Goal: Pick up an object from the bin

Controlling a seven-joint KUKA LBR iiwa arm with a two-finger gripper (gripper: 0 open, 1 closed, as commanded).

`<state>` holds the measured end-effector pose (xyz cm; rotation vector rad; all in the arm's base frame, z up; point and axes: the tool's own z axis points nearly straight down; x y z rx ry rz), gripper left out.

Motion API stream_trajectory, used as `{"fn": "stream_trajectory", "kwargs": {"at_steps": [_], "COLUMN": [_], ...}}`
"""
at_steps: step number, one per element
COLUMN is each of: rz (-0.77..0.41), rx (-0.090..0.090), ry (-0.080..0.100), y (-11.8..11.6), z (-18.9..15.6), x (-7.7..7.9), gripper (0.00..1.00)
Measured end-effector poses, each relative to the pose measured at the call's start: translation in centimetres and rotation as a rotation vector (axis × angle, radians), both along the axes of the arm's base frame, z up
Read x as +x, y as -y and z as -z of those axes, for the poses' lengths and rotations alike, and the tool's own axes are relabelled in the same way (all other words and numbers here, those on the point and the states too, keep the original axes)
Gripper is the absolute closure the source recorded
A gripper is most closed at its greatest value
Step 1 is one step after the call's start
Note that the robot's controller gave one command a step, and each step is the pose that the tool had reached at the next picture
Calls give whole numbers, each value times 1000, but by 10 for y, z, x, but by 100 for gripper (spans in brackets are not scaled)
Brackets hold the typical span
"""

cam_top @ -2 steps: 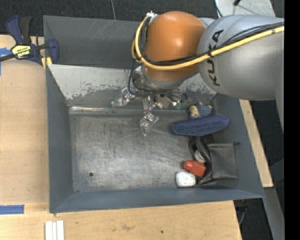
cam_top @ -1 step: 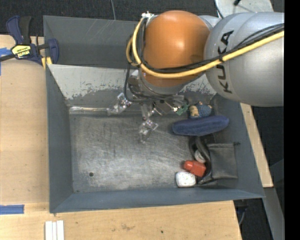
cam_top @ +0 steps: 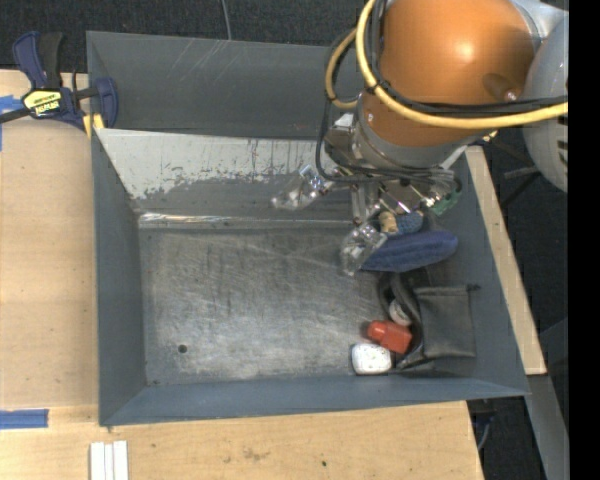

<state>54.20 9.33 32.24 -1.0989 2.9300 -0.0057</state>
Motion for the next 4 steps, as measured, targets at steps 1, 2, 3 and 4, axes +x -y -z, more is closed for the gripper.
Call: {"fn": "stream_trajectory", "kwargs": {"at_steps": [1, 2, 3, 4], "rz": [82, 391, 229, 222], "rx": [2, 2, -1, 2], "ry": [-14, -13, -16, -8], "y": [-59, -64, -52, -23], "z": [56, 89, 241, 231], "x": [1, 11, 71, 79], "gripper": [0, 0, 0, 0]}}
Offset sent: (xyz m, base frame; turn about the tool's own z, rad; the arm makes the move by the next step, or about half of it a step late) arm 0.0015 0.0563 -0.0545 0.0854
